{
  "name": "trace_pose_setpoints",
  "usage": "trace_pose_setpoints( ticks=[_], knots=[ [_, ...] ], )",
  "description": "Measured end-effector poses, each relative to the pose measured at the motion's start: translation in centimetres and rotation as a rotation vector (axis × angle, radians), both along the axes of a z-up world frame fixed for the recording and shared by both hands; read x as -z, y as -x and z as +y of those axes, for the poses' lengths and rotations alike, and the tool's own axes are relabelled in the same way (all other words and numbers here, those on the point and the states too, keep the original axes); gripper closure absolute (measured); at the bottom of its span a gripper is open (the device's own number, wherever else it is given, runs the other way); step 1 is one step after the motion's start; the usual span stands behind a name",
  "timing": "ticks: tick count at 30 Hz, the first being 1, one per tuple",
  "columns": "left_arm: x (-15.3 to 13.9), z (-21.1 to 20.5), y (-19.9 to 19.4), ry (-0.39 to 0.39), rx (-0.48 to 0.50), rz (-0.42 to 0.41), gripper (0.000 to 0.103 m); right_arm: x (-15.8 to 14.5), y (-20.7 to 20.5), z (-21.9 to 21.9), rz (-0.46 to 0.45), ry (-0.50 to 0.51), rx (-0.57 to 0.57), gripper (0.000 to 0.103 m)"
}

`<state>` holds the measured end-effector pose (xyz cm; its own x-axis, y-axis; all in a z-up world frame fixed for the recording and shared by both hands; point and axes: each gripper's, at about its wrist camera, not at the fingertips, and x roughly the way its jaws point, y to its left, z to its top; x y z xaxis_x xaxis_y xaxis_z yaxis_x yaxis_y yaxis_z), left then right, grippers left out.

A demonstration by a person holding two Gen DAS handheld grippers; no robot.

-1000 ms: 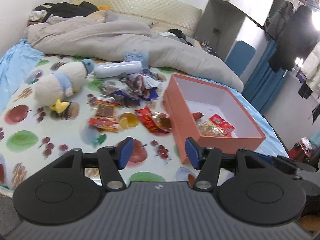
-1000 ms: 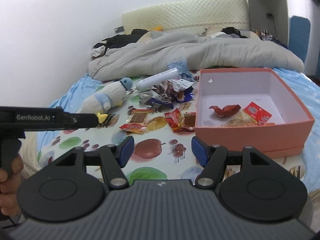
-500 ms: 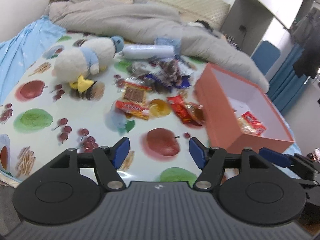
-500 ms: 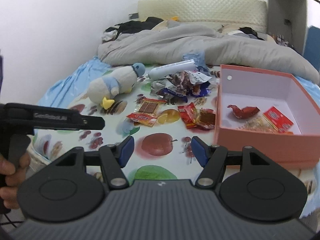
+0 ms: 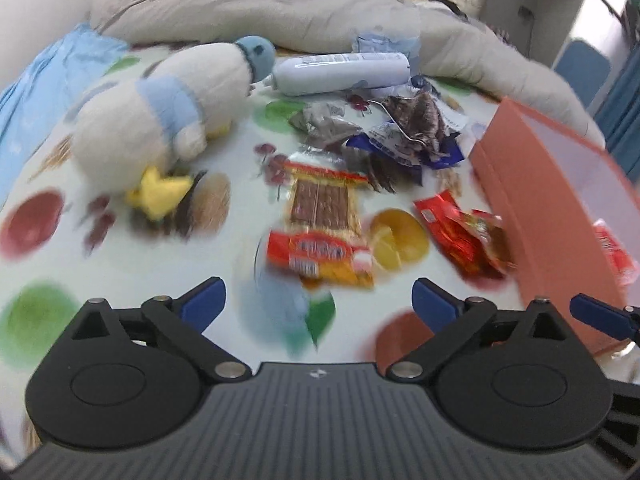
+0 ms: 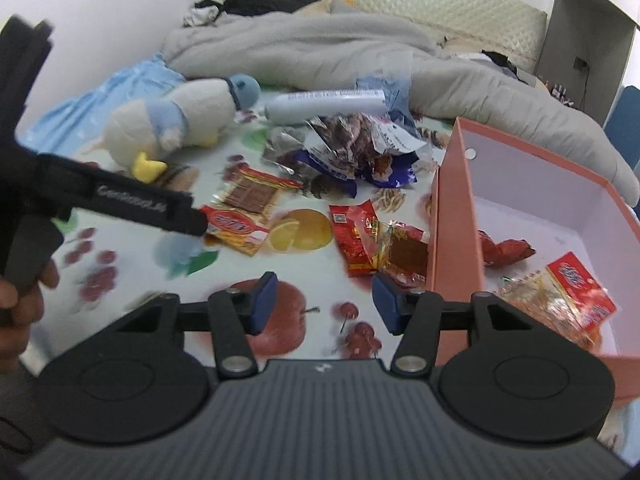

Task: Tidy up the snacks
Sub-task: 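Withdraw both tools from the pink box back toward the snack pile, then grasp a brown meat-strip packet with the left tool while the right tool grasps another packet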

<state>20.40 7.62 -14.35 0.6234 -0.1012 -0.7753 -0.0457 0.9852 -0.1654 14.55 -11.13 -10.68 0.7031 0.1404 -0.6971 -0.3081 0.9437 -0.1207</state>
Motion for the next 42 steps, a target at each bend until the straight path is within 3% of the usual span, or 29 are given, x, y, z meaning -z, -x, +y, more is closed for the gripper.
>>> trace_pose_setpoints(
  ticks=[2, 6, 10, 13, 19, 21, 25, 27, 29, 33, 37, 42],
  knots=[
    [1.0, 0.0, -2.7, 0.005, 0.013, 0.022, 0.002, 0.9, -1.5, 0.4, 0.011, 0.029, 0.0, 0.06],
    [3.2, -0.1, -8.0, -0.007, 0.05, 0.067, 0.002, 2.4, -4.5, 1.7, -0.004, 0.126, 0.002, 0.061],
    [4.9, -0.4, -11.5, -0.02, 0.073, 0.112, 0.002, 3.4, -7.2, 2.3, -0.015, 0.187, 0.02, 0.064],
    [5.6, -0.8, -12.9, -0.049, 0.088, 0.111, 0.002, 4.2, -8.5, 2.4, 0.027, 0.19, 0.021, 0.064],
    [6.5, -1.1, -14.4, -0.065, 0.121, 0.124, 0.003, 5.4, -9.6, 2.9, 0.078, 0.242, 0.034, 0.065],
    [6.6, -1.5, -14.8, -0.103, 0.138, 0.128, 0.004, 5.5, -10.1, 2.9, 0.115, 0.246, 0.04, 0.074],
    [6.7, -1.9, -15.2, -0.154, 0.158, 0.148, 0.014, 5.3, -11.1, 2.3, 0.157, 0.228, 0.072, 0.075],
    [6.6, -2.1, -15.3, -0.162, 0.172, 0.158, 0.016, 5.4, -11.5, 2.2, 0.181, 0.228, 0.078, 0.089],
    [6.6, -2.4, -15.4, -0.173, 0.204, 0.181, 0.019, 5.4, -11.6, 2.2, 0.189, 0.237, 0.054, 0.093],
    [5.9, -2.9, -15.1, -0.166, 0.232, 0.216, 0.026, 4.5, -11.5, 2.3, 0.183, 0.245, 0.018, 0.098],
    [5.1, -3.1, -14.3, -0.15, 0.249, 0.228, 0.041, 2.4, -10.7, 2.3, 0.16, 0.254, -0.033, 0.099],
    [4.7, -2.4, -13.6, -0.104, 0.226, 0.258, 0.043, 0.7, -9.5, 2.0, 0.166, 0.252, -0.06, 0.099]
  ],
)
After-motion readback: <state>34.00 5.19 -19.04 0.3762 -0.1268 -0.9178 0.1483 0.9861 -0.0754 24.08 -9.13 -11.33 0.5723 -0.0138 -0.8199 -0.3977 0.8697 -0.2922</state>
